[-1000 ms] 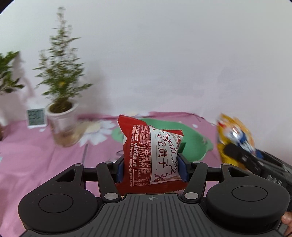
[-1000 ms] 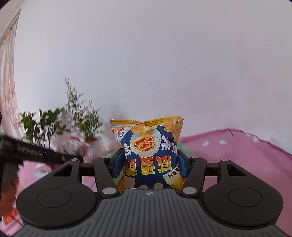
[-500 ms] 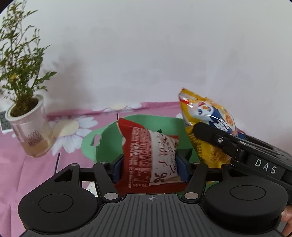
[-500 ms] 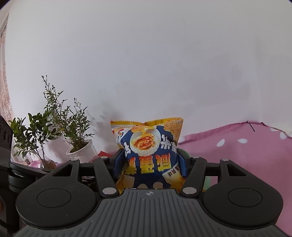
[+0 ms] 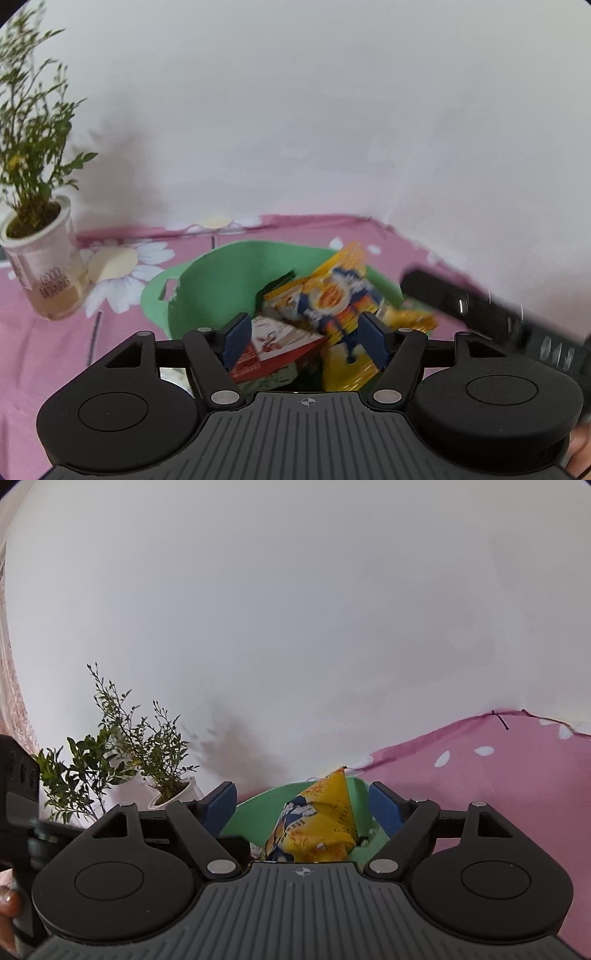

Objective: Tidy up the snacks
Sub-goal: 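Return left gripper to the pile and grasp the red Biscuit packet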

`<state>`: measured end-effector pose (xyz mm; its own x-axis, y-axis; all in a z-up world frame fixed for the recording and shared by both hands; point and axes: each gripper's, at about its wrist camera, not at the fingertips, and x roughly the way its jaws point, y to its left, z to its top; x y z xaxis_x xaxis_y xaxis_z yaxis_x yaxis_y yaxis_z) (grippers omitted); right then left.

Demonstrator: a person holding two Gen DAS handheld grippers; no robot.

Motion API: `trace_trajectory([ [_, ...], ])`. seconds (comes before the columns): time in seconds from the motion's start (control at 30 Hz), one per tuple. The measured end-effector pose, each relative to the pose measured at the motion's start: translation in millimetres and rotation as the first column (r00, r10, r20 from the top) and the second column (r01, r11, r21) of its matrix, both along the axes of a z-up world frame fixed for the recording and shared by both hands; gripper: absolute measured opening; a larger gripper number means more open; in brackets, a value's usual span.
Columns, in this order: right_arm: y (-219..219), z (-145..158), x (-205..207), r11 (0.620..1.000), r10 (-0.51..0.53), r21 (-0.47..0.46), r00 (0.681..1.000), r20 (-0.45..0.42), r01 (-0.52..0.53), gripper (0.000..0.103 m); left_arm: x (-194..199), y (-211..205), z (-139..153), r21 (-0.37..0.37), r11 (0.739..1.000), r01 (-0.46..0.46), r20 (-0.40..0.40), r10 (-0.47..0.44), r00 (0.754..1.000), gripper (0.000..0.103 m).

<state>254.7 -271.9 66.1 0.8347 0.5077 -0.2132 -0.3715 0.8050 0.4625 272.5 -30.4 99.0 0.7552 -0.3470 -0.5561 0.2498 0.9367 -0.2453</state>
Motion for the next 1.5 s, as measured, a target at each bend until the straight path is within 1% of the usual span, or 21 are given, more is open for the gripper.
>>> trace_trajectory([
  [0.03,-2.1,0.6,-6.9,1.000,-0.009,-0.009,1.000,0.005,0.009,0.083,-1.4,3.4,3.5,-0.049,0.999,-0.002,-0.007,0.002,1.000,0.103],
  [0.1,-6.5,0.8,-19.2,1.000,-0.020,-0.015,1.000,0.010,0.020,0.084,-1.8,10.5,9.1,-0.154,0.988,-0.003,-0.026,-0.001,1.000,0.103],
  [0.13,-9.3,0.7,-25.7,1.000,-0.021,-0.012,1.000,0.012,0.021,0.085,-2.0,12.6,10.9,-0.187,0.982,-0.004,-0.036,-0.003,0.999,0.103],
  [0.2,-14.5,0.1,-38.6,1.000,-0.025,-0.006,1.000,0.011,0.025,0.085,-4.9,14.0,14.0,-0.197,0.980,-0.019,-0.045,0.010,0.999,0.103],
  [0.3,-20.9,-3.9,-59.6,1.000,-0.017,-0.004,1.000,0.001,0.017,0.086,-18.9,16.2,17.5,-0.166,0.986,-0.029,-0.035,0.023,0.999,0.103],
  [0.4,-22.6,-13.1,-80.6,1.000,-0.002,-0.019,1.000,-0.023,0.001,0.086,-43.2,20.3,18.1,-0.120,0.993,-0.018,-0.014,0.017,1.000,0.103],
  [0.47,-22.2,-22.5,-94.7,0.999,0.018,-0.031,0.999,-0.047,-0.019,0.086,-62.5,24.1,13.5,-0.080,0.997,-0.006,-0.002,0.006,1.000,0.103],
  [0.53,-20.3,-33.2,-108.7,0.998,0.037,-0.045,0.996,-0.080,-0.041,0.086,-83.5,29.3,5.2,-0.055,0.998,0.019,-0.005,-0.019,1.000,0.103],
  [0.63,-18.3,-48.1,-130.0,0.996,0.070,-0.053,0.989,-0.127,-0.077,0.086,-113.7,40.5,-12.8,-0.054,0.997,0.050,-0.041,-0.053,0.998,0.103],
  [0.7,-16.8,-54.3,-145.5,0.993,0.092,-0.063,0.985,-0.144,-0.102,0.086,-136.2,49.6,-25.6,-0.059,0.997,0.056,-0.066,-0.060,0.996,0.103],
  [0.8,-12.7,-59.2,-165.2,0.985,0.135,-0.086,0.978,-0.161,-0.150,0.086,-170.7,63.2,-44.2,-0.069,0.997,0.035,-0.087,-0.041,0.995,0.103],
  [0.93,-4.1,-64.9,-182.7,0.971,0.213,-0.061,0.955,-0.204,-0.230,0.086,-204.8,74.2,-65.8,-0.104,0.994,-0.022,-0.127,0.009,0.992,0.103],
  [0.97,-0.8,-65.7,-186.2,0.970,0.213,-0.074,0.955,-0.207,-0.233,0.086,-209.1,72.9,-68.3,-0.103,0.994,-0.031,-0.136,0.017,0.991,0.103],
  [1.03,8.6,-67.0,-188.7,0.966,0.198,-0.123,0.956,-0.216,-0.228,0.086,-213.8,65.3,-68.5,-0.076,0.996,-0.039,-0.129,0.029,0.991,0.103],
  [1.1,14.7,-68.1,-191.4,0.964,0.171,-0.163,0.960,-0.222,-0.210,0.085,-217.5,52.6,-65.1,-0.047,0.999,-0.009,-0.103,0.004,0.995,0.103],
  [1.23,12.0,-68.9,-202.9,0.964,0.160,-0.176,0.963,-0.216,-0.200,0.084,-214.8,19.9,-68.8,0.052,0.997,0.061,-0.086,-0.057,0.995,0.103],
  [1.33,11.1,-69.6,-208.6,0.960,0.156,-0.195,0.964,-0.214,-0.199,0.084,-211.3,3.5,-79.0,0.126,0.990,0.070,-0.095,-0.058,0.994,0.103],
  [1.4,9.8,-70.1,-211.9,0.958,0.154,-0.207,0.964,-0.214,-0.199,0.084,-211.5,0.6,-82.5,0.144,0.988,0.059,-0.084,-0.047,0.995,0.103],
  [1.5,9.1,-70.1,-213.9,0.954,0.160,-0.216,0.964,-0.212,-0.206,0.084,-213.3,2.0,-82.1,0.142,0.989,0.043,-0.072,-0.033,0.997,0.103],
])
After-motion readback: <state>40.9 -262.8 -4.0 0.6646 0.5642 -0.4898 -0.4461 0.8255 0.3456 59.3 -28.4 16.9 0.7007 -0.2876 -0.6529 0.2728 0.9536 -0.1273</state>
